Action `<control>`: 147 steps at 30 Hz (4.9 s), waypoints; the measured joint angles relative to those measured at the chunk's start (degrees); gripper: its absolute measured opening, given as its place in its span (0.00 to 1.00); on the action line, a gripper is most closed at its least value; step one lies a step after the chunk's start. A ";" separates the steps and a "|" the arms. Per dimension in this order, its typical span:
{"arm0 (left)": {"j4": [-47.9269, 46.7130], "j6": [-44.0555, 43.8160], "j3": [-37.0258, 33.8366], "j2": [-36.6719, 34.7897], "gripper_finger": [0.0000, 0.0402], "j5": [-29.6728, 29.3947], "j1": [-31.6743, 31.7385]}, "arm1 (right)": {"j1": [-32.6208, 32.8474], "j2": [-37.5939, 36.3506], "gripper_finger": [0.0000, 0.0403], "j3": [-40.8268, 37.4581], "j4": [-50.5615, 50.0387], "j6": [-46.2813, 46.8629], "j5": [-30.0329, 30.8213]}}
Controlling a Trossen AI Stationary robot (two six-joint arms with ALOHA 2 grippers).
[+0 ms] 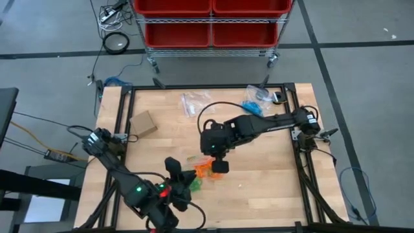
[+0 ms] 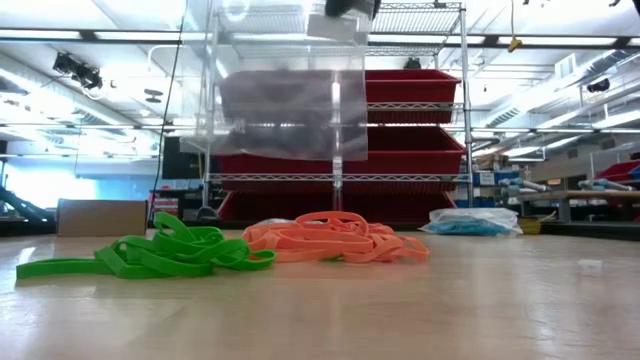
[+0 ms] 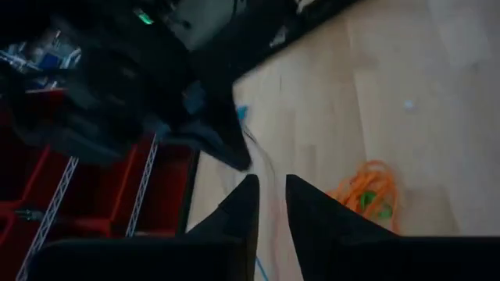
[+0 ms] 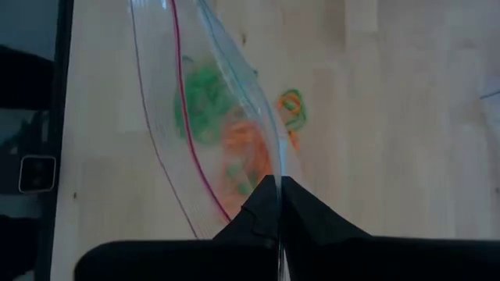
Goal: Sort rubber bands
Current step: Open the transparent zip bag, then put the green rubber band into the transparent zip bag
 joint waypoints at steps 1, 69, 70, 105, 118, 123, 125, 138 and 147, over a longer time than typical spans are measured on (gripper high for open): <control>-0.19 -0.72 -0.87 0.07 0.21 0.93 0.40 | -0.02 -0.10 0.00 0.00 0.36 0.06 0.00; 14.56 1.48 -7.83 0.75 0.23 16.79 8.36 | 0.08 -0.36 0.00 -0.13 5.74 12.59 16.70; 14.05 0.97 -7.78 0.75 0.24 16.55 8.36 | -0.08 -0.36 0.00 -0.13 5.74 12.56 16.75; 1.76 -33.15 -22.38 -5.60 0.36 8.16 -2.88 | -4.03 -2.61 0.00 -7.30 0.85 11.00 20.63; 20.24 -37.07 -33.42 -6.25 0.36 -0.16 -6.54 | -17.10 -19.41 0.00 -28.85 16.08 5.50 12.43; 19.82 -31.98 -34.23 -8.13 0.34 -0.56 -4.04 | -21.97 -28.56 0.00 -45.40 26.24 4.32 5.96; 19.68 -30.72 -36.35 -9.92 0.32 0.40 -2.14 | -22.90 -31.50 0.00 -50.71 28.82 3.25 5.08; 61.29 -0.22 -65.45 -33.68 0.20 23.38 23.03 | -24.41 -41.40 0.00 -66.89 39.38 0.91 2.20; 92.21 -3.71 -87.47 -45.97 0.20 47.39 38.70 | -24.67 -42.13 0.00 -67.91 40.38 -1.69 1.68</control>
